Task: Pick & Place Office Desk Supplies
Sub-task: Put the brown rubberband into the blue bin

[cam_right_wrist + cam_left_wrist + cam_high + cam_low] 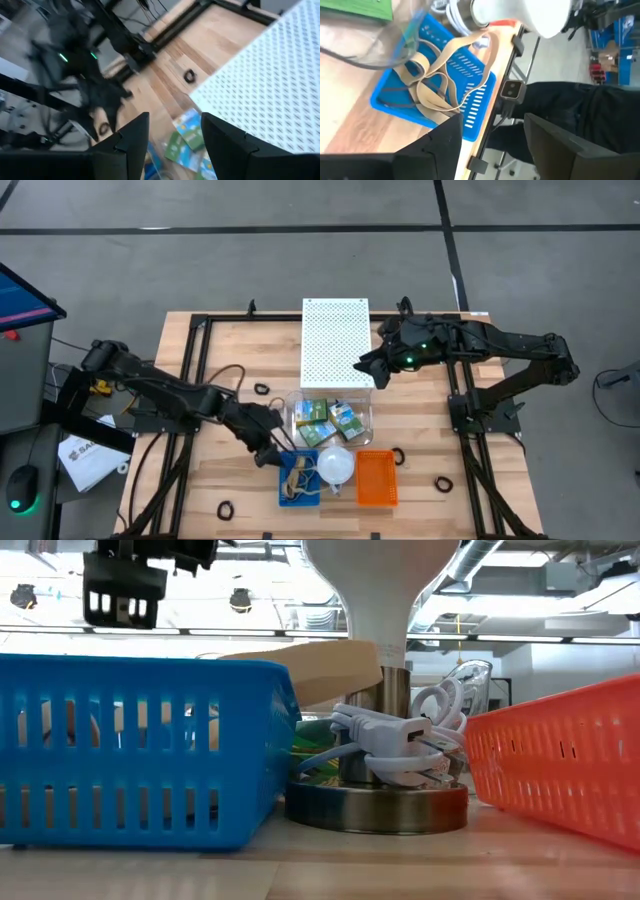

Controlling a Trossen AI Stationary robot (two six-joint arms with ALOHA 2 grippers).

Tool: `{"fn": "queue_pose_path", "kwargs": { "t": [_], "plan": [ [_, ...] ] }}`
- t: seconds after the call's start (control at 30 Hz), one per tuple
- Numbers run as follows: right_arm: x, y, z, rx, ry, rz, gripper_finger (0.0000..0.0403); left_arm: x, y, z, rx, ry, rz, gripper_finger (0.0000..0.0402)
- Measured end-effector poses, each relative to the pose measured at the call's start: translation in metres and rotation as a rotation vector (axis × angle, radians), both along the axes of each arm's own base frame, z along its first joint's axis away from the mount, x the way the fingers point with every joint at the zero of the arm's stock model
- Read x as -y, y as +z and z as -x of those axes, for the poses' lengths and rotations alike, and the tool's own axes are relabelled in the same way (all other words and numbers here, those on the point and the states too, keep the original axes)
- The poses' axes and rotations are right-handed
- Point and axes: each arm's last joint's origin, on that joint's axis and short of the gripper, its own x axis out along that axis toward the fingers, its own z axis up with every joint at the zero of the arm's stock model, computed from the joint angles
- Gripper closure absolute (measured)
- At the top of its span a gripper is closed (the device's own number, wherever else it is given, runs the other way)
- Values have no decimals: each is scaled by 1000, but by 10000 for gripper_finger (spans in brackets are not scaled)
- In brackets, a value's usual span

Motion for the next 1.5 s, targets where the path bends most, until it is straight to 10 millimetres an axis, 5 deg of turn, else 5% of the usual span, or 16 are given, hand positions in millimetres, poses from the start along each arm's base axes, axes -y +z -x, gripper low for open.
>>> {"fn": "queue_pose_path", "kwargs": {
  "t": [0.2,0.43,0.7,1.0,1.5],
  "plan": [
    [-3,-5,4,-60,-40,25,226,-1,11,9,90,-40,-95,200],
    [-6,-6,5,-68,-67,10,226,31,-3,3,228,-261,-246,224],
    [-15,0,24,-82,-23,13,225,78,-20,-39,270,-290,-309,241],
    [-22,19,58,-13,95,109,225,103,-50,-83,197,-141,-431,244],
    [-20,34,91,71,115,154,225,113,-65,-73,70,-55,-412,266]
  ]
}}
